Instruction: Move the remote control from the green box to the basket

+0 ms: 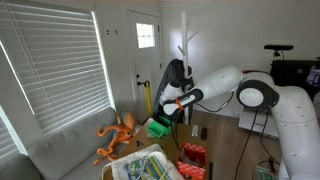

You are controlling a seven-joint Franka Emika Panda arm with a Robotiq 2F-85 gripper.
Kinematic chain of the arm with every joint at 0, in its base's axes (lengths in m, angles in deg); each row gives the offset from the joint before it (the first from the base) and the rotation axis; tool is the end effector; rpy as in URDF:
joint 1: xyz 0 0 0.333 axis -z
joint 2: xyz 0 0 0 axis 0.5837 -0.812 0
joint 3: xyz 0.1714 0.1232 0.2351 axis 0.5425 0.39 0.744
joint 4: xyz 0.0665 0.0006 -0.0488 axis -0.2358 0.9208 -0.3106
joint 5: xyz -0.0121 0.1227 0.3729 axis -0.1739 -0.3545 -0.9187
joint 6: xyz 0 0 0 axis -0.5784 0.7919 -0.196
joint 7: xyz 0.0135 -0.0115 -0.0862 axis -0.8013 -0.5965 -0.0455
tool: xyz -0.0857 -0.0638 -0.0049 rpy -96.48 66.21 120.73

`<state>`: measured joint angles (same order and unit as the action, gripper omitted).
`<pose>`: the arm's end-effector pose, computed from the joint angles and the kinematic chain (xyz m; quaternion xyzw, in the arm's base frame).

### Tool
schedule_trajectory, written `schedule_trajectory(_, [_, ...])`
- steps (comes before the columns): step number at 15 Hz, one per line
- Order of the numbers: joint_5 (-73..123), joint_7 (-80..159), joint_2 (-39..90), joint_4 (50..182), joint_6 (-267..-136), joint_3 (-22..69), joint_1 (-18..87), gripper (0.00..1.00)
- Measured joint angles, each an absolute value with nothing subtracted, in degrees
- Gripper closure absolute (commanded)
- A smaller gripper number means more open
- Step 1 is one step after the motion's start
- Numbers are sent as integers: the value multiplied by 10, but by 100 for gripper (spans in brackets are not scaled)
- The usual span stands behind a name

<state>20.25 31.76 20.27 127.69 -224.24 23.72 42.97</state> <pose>0.6717 -0.1299 0.3948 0.9591 -0.0743 0.2708 0.0359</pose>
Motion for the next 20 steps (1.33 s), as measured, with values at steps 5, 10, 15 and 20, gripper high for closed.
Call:
schedule_trajectory(5, [204,327,201,1274,-2242,237,429,53])
schedule_trajectory(10, [204,334,199,1272,-2242,237,429,83])
schedule_trajectory(15, [204,339,198,1269,-2241,236,429,83])
schedule_trajectory(20, [200,365,231,1267,-2244,235,429,83])
